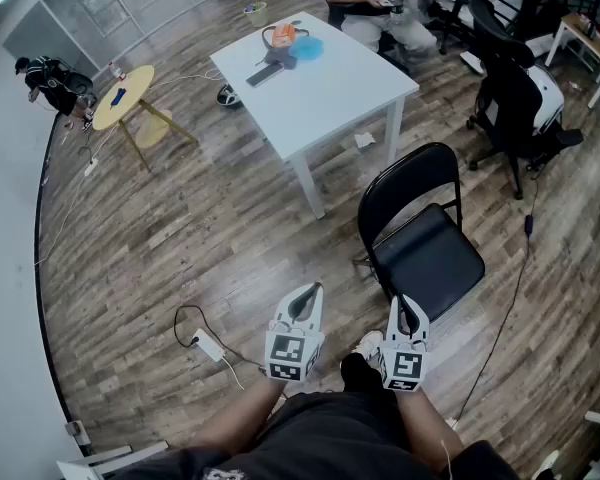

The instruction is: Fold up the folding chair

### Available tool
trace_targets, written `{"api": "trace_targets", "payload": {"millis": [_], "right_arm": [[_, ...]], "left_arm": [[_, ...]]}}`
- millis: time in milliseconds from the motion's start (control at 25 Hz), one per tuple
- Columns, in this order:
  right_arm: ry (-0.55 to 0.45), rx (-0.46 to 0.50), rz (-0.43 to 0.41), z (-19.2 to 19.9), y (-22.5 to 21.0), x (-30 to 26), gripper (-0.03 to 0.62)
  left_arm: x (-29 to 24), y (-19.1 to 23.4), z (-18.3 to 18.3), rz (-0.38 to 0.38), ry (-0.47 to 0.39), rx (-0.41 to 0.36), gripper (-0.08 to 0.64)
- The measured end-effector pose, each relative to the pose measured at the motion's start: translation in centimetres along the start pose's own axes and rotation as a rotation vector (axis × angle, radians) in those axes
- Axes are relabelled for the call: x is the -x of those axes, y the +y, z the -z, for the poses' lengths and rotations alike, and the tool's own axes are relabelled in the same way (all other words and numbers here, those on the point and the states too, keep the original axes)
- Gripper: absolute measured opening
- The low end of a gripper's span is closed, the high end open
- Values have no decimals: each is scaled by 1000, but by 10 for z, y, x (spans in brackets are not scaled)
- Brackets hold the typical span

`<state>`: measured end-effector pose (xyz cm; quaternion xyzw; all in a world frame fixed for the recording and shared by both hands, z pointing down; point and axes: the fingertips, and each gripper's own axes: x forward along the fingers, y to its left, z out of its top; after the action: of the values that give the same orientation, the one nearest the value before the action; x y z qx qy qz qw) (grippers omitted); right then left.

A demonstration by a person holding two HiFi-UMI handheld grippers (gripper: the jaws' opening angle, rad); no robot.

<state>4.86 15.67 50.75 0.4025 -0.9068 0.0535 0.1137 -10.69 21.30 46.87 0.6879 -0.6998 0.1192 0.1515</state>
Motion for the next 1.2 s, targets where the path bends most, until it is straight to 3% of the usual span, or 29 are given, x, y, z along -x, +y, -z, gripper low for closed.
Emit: {"api": "trace_targets", "payload": {"millis": [360, 480, 680, 880, 1080, 1120, 1200], "right_arm": [[33, -62, 79, 19, -96, -51, 14], [89, -97, 124, 44, -118, -55, 14], [156, -153, 186, 82, -152, -58, 14], [255, -277, 273, 132, -185, -64, 14], [413, -466, 357, 205, -206, -63, 16], [436, -504, 365, 220, -211, -65, 35], [474, -586, 384, 256, -226, -66, 142]], "left_arm": [[-118, -7, 0, 34, 116, -13, 5], [-151, -9, 6, 93, 180, -14, 5], [-208, -14, 8, 131, 224, -106, 5], [-270, -2, -2, 114, 246, -178, 6], [-321, 20, -15, 97, 290, -313, 6], [-331, 24, -16, 93, 297, -327, 21], [-349, 26, -14, 81, 308, -347, 148]]}}
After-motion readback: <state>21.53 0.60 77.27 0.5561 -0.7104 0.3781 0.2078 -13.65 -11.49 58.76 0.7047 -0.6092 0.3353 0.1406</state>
